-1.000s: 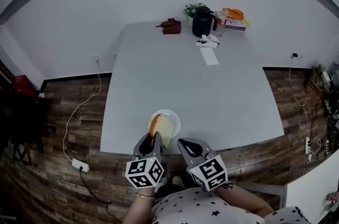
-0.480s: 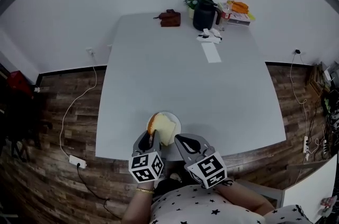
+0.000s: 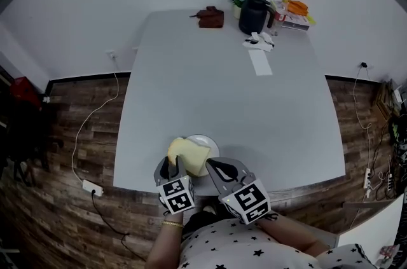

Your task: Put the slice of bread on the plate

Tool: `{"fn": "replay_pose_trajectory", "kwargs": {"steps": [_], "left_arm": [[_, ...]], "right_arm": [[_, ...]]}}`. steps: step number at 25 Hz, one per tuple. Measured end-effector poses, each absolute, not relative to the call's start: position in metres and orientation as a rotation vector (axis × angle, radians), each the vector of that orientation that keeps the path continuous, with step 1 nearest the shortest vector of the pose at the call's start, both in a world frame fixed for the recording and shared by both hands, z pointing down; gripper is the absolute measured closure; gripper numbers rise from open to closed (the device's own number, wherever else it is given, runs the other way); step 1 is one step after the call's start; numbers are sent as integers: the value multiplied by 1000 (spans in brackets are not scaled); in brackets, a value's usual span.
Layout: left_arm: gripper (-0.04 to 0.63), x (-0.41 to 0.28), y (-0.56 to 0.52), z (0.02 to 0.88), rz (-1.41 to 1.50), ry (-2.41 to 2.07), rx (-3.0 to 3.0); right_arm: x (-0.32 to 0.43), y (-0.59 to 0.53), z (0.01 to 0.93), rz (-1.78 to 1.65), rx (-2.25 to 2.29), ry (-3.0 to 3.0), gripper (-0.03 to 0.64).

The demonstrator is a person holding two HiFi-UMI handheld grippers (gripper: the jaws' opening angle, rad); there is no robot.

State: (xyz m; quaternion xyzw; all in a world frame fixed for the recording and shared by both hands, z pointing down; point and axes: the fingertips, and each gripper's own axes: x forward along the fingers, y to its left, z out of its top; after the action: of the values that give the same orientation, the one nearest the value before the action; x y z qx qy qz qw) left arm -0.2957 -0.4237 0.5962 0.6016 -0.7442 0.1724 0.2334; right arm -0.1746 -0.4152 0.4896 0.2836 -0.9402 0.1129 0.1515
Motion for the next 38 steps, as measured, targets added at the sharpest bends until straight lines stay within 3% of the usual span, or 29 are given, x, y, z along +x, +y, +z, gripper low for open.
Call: {"fn": "replay_pose_trajectory", "kwargs": {"steps": [5,9,38], "left_arm": [[496,-289,-421,588,434,-2050,1657],[586,-277,-417,561,342,-2009,1697],[588,-251,-391,512,310,-1953,1796]], "right_arm": [[-175,-418,493,332,802,-2698,618],[-176,-417,499,340,796,-2688,618],[-194,-402,504,364,715,-2702,618]]}}
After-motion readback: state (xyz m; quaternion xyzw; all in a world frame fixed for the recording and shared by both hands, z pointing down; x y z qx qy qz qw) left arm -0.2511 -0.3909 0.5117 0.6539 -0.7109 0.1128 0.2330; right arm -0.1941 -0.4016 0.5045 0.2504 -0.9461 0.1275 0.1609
